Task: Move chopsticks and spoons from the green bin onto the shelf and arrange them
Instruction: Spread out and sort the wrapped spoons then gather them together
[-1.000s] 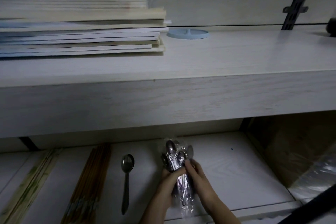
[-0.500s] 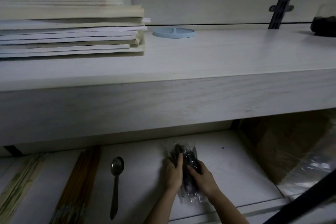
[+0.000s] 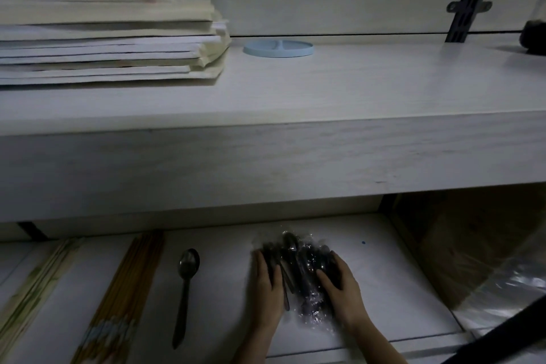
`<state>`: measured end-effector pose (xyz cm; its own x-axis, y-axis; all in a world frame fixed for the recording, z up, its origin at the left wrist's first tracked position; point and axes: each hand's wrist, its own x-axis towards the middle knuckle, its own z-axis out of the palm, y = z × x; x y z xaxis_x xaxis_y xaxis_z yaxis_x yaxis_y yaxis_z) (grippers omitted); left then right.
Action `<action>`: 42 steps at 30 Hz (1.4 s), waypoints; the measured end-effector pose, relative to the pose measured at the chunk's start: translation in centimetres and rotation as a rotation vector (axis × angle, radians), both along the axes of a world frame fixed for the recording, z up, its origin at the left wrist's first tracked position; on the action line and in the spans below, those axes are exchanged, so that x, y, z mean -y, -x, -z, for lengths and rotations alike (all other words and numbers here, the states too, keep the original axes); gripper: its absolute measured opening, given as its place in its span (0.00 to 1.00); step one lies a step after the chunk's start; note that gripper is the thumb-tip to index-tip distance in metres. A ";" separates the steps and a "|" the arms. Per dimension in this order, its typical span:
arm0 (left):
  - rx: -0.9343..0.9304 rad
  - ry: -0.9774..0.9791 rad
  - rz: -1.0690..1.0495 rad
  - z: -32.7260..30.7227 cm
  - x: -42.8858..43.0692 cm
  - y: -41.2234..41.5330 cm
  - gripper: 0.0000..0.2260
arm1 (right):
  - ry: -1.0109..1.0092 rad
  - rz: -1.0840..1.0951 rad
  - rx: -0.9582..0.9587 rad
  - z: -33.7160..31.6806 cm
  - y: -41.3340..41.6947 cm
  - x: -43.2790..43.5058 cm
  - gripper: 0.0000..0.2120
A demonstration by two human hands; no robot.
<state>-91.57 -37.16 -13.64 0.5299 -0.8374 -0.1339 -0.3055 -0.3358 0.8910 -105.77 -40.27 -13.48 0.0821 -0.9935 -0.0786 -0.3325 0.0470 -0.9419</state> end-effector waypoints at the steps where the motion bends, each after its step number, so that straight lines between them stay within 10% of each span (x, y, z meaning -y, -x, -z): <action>1: -0.010 0.004 -0.003 0.1 0.0 0.1 0.26 | 0.004 0.005 -0.007 -0.1 0.0 0.3 0.23; 42: -0.036 0.096 0.176 -2.2 -1.2 -3.8 0.15 | 0.125 -0.068 -0.388 -3.6 0.2 0.4 0.14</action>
